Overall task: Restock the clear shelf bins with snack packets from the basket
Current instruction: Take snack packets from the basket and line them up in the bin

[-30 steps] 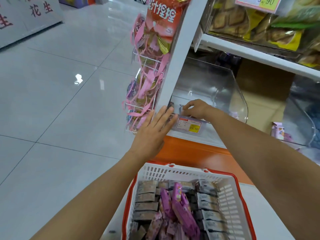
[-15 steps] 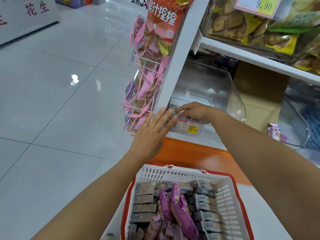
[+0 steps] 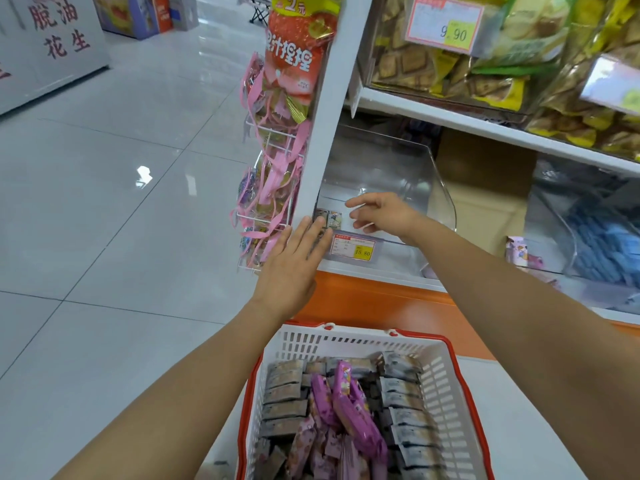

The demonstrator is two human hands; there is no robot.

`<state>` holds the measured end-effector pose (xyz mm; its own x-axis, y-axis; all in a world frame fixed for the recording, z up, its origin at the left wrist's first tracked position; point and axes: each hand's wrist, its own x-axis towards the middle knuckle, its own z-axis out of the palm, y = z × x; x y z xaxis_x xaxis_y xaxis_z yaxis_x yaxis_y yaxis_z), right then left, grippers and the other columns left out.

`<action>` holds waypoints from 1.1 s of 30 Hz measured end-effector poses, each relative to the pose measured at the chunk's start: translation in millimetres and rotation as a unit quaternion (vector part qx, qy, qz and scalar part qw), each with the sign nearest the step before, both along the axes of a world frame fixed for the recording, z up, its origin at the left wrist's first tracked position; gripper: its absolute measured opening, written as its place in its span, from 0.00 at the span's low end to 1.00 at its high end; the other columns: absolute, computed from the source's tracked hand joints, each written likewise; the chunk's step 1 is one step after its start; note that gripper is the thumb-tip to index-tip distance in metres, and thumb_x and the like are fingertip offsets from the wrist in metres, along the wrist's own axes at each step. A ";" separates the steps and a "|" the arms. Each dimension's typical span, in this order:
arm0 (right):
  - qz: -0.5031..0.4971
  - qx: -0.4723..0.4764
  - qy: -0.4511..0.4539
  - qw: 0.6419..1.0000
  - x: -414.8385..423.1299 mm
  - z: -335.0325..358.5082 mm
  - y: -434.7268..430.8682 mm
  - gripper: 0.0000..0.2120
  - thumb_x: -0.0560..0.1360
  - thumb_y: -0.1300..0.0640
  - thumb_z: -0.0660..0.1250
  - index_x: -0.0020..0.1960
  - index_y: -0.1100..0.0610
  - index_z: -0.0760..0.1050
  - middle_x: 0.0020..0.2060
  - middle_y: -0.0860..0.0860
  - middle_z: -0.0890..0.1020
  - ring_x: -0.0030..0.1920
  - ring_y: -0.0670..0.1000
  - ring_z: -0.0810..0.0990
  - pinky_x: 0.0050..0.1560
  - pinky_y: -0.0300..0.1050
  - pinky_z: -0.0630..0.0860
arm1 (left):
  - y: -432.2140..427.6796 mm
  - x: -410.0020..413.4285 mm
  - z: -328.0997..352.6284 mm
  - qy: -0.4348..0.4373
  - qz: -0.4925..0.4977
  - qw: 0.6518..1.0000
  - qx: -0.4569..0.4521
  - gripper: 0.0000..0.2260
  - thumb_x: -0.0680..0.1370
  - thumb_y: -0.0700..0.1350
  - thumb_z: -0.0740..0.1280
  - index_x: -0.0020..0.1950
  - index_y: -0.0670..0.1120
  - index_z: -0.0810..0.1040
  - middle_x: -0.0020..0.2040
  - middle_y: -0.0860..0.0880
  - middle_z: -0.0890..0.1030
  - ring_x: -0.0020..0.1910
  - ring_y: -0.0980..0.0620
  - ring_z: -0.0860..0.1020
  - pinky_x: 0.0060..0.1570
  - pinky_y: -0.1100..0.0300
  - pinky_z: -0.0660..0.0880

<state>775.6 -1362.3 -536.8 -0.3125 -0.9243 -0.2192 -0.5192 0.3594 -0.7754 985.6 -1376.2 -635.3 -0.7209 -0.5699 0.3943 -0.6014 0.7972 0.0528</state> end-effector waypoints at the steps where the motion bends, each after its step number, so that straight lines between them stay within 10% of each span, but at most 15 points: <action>1: 0.001 -0.031 -0.008 0.999 2.6 4.3 7.9 0.10 0.79 0.63 0.65 0.59 0.54 0.78 0.53 0.58 0.82 0.48 0.51 0.81 0.47 0.39 0.79 | 4.9 0.3 4.1 0.003 0.000 1.000 -0.006 0.37 0.70 0.38 0.71 0.77 0.45 0.62 0.77 0.42 0.63 0.76 0.42 0.60 0.75 0.47 0.53; 8: 0.035 -0.131 -0.042 0.990 23.9 -2.9 75.7 0.09 0.78 0.66 0.63 0.55 0.57 0.79 0.44 0.54 0.83 0.40 0.48 0.81 0.43 0.38 0.78 | 42.3 -3.8 -8.1 -0.024 -0.061 0.997 0.042 0.22 0.67 0.40 0.73 0.60 0.42 0.77 0.55 0.42 0.77 0.54 0.41 0.76 0.56 0.48 0.73; 19: -0.057 0.103 0.132 0.984 -12.7 -160.7 167.3 0.10 0.78 0.60 0.66 0.58 0.55 0.80 0.52 0.52 0.83 0.47 0.48 0.80 0.50 0.42 0.76 | 70.0 -32.9 -79.2 -0.268 -0.094 0.935 0.212 0.34 0.81 0.48 0.62 0.81 0.48 0.47 0.81 0.46 0.45 0.79 0.45 0.44 0.77 0.48 0.42; 33: -0.056 0.212 0.305 0.927 -46.8 -279.2 195.9 0.19 0.75 0.59 0.68 0.65 0.54 0.71 0.61 0.52 0.74 0.60 0.56 0.73 0.54 0.48 0.73 | 67.8 -51.6 -142.1 -0.245 -0.061 0.945 0.207 0.34 0.81 0.50 0.60 0.81 0.46 0.45 0.81 0.45 0.47 0.79 0.44 0.47 0.77 0.45 0.42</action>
<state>728.8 -1166.4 -816.0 -0.5857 -0.7505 -0.3063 -0.7561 0.6420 -0.1272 934.0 -1308.4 -777.3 -0.8297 -0.5023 -0.2435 -0.5389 0.8344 0.1151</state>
